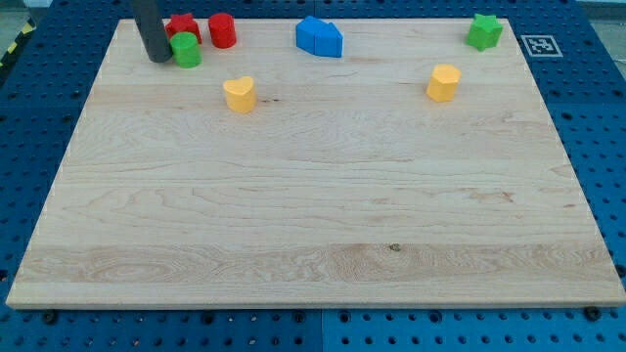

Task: Move the green circle above the heart

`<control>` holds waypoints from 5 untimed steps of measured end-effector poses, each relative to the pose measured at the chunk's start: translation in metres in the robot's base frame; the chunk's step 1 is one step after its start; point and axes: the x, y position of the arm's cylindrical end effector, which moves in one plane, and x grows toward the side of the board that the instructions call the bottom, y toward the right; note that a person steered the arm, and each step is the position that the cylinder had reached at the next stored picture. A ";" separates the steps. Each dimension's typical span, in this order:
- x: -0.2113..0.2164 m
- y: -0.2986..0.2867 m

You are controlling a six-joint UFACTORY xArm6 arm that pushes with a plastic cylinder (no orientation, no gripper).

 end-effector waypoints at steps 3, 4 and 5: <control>-0.018 0.016; -0.022 0.027; -0.022 0.043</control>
